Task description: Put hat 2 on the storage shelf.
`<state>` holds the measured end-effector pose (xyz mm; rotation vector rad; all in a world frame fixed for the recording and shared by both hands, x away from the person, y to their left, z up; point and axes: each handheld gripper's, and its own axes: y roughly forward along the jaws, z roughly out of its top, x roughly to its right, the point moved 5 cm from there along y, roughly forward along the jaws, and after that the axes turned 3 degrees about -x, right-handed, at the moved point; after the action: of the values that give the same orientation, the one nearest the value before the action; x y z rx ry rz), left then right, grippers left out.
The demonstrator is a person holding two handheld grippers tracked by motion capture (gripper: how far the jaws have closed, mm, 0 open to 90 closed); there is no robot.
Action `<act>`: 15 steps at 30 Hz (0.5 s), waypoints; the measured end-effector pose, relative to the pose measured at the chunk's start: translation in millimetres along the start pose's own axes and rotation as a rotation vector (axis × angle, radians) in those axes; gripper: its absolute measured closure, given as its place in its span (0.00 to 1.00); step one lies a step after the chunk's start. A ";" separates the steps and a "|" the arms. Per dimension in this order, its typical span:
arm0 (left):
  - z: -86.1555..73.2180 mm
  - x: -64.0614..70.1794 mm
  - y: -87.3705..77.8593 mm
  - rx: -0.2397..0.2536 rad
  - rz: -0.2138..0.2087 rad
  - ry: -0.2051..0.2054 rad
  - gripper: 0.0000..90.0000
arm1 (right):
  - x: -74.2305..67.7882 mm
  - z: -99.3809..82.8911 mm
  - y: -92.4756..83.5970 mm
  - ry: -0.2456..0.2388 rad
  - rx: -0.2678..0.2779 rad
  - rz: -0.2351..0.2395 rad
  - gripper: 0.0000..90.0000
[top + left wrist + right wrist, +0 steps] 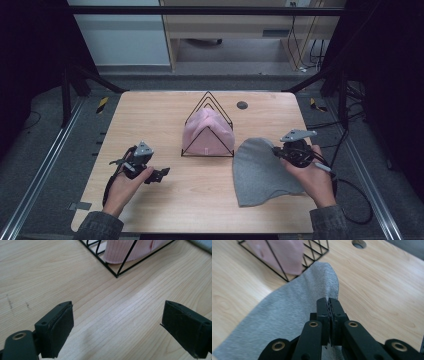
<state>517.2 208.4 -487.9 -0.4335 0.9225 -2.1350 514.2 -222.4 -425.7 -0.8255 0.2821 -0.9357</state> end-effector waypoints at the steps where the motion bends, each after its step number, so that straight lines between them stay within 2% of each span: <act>1: 1.8 1.6 -1.7 0.012 -0.008 0.002 0.11 | -3.6 3.0 -2.8 -0.013 0.002 0.003 0.98; 3: 5.7 5.4 -7.1 0.034 -0.007 0.014 0.11 | -10.2 9.5 -8.6 -0.042 0.003 0.000 0.98; 6: 10.6 13.9 -14.8 0.064 -0.029 0.023 0.11 | -20.2 20.3 -17.5 -0.086 0.010 0.002 0.98; 9: 12.8 24.3 -16.9 0.069 -0.064 0.035 0.11 | -28.5 28.1 -24.4 -0.116 0.019 0.005 0.98; 15: 21.0 40.9 -17.9 0.084 -0.096 0.057 0.11 | -47.0 39.6 -38.5 -0.181 0.032 0.012 0.98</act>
<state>492.9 175.7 -460.1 -0.3842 0.8556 -2.2748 485.4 -177.2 -376.9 -0.8718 0.1146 -0.8458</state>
